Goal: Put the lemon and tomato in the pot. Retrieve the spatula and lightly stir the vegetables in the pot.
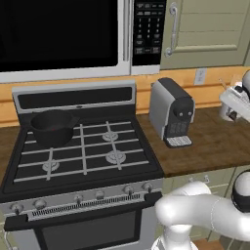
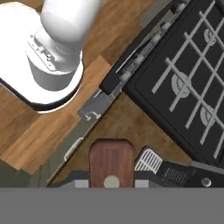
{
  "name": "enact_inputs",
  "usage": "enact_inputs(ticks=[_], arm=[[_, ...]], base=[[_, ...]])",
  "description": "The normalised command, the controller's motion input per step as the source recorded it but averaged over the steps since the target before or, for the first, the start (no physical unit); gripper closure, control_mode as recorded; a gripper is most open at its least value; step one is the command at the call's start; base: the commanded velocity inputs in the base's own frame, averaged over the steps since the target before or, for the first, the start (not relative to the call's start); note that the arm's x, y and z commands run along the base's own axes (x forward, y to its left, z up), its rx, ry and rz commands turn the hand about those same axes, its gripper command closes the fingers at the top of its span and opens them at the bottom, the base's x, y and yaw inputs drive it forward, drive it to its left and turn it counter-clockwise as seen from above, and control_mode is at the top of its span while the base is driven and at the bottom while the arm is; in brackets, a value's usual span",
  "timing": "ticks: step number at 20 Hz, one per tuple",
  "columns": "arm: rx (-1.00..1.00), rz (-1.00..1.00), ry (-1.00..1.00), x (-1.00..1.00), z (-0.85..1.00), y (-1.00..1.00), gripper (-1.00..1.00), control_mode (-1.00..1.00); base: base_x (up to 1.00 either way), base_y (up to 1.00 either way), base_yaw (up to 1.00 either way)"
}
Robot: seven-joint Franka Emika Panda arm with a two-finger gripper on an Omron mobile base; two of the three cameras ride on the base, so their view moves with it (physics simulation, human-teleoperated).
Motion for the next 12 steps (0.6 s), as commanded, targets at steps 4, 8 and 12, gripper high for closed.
enact_inputs(ticks=[4, 8, 12], arm=[[0.27, -0.53, 0.00, -0.28, 0.44, 0.72, 1.00, -1.00], [0.21, -0.66, -0.08, -0.23, 0.15, 0.53, 1.00, -1.00], [0.25, -0.72, -0.04, -0.14, 0.04, 0.34, 1.00, -1.00]], base=[[0.00, 0.00, 0.00], [0.00, 0.00, 0.00], [0.00, 0.00, 0.00]])
